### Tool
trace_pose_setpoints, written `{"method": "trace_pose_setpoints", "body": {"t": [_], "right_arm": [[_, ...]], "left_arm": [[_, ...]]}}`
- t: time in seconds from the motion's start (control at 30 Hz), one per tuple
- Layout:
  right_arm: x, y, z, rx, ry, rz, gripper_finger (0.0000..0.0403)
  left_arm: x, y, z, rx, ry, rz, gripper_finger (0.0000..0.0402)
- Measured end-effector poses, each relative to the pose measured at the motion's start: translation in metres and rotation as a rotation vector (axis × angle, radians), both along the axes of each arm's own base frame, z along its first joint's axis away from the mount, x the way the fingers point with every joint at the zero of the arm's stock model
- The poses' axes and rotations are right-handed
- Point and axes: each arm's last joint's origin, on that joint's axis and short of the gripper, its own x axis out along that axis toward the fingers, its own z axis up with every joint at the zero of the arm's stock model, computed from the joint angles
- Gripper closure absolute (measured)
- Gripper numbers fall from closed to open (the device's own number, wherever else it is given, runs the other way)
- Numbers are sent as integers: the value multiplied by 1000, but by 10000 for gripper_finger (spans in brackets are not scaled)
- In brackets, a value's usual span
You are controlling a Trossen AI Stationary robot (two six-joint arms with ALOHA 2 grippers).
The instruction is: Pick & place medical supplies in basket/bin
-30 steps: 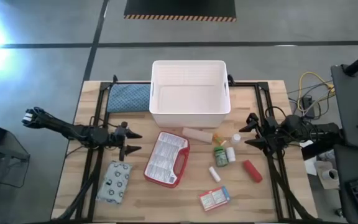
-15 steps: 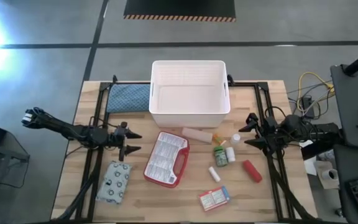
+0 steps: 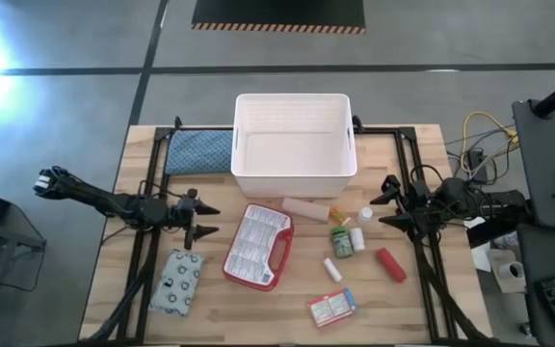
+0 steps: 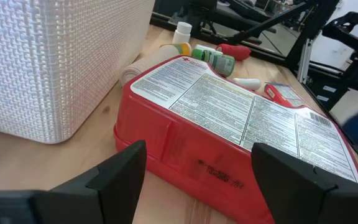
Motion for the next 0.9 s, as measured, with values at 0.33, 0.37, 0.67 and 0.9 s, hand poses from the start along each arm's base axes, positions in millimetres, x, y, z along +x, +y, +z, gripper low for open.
{"method": "trace_pose_setpoints", "body": {"t": [0.33, 0.37, 0.67, 0.9], "right_arm": [[0, 0, 0, 0, 0, 0, 152], [0, 0, 0, -3, -1, -1, 152], [0, 0, 0, -221, -52, -48, 152], [0, 0, 1, 65, 7, 13, 152]], "left_arm": [[0, 0, 0, 0, 0, 0, 133], [0, 0, 0, 0, 0, 0, 133], [0, 0, 0, 0, 0, 0, 133], [0, 0, 0, 0, 0, 0, 133]]}}
